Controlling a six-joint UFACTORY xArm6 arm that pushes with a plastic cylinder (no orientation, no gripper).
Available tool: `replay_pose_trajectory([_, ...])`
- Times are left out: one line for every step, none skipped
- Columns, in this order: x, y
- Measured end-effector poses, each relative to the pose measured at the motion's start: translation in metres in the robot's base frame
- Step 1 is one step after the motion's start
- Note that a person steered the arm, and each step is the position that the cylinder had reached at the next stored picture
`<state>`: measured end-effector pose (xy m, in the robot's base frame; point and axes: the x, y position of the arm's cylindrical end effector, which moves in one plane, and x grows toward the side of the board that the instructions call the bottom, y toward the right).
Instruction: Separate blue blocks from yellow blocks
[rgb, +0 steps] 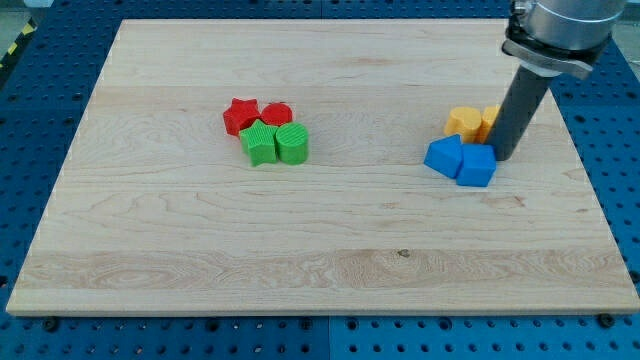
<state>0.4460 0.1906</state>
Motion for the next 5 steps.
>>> replay_pose_trajectory([0.0,-0.024])
replay_pose_trajectory([0.0,-0.037])
replay_pose_trajectory([-0.007,-0.046])
replay_pose_trajectory([-0.022,-0.066])
replay_pose_trajectory([-0.024,-0.076])
